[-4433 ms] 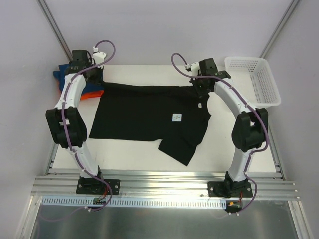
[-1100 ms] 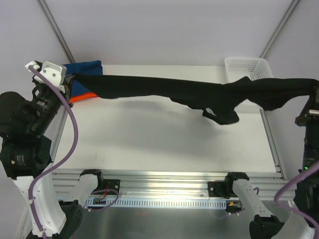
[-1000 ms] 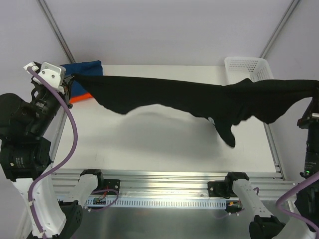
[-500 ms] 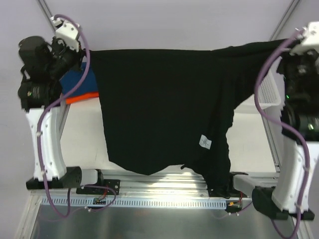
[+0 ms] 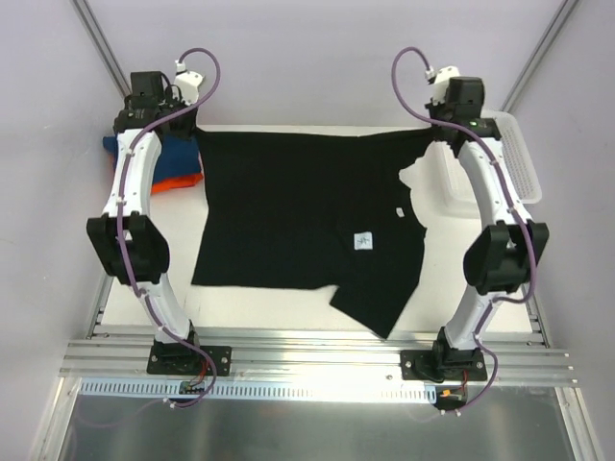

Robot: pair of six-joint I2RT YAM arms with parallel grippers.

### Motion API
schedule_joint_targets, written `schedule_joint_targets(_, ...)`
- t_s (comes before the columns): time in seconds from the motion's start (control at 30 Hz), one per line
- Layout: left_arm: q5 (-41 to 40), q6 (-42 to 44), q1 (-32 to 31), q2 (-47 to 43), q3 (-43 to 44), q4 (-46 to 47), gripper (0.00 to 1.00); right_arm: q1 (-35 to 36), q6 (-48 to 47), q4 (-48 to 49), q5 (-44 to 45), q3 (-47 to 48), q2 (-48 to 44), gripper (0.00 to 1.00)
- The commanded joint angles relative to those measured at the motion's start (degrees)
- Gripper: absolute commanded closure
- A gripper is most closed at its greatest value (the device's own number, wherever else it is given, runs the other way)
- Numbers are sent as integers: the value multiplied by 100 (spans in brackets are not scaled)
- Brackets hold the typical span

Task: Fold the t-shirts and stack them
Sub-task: Fold the tshirt

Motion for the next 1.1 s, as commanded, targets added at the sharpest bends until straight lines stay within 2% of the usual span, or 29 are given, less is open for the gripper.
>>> schedule_joint_targets(0.0,-92,394,173,479,413,343,100,123,-16,207,129,313,217,100)
schedule_joint_targets(0.2,-31,219,164,815,291,343,100,405,19,101,67,59,623,100)
schedule_joint_targets(0.43,101,122,164,209,-850,466,100,599,194,-92,-196,-662,219,100)
schedule_joint_targets(0.63,145,34,164,-20,-1467,615,100,713,212,-127,-276,-1242,-19,100)
schedule_joint_targets(0.87,162,-115,164,50,-1582,668,100,713,177,-136,-284,-1418,-10,100)
schedule_joint_targets(1.07,66,-221,173,506,-1257,660,100,704,160,-163,-320,-1322,218,100)
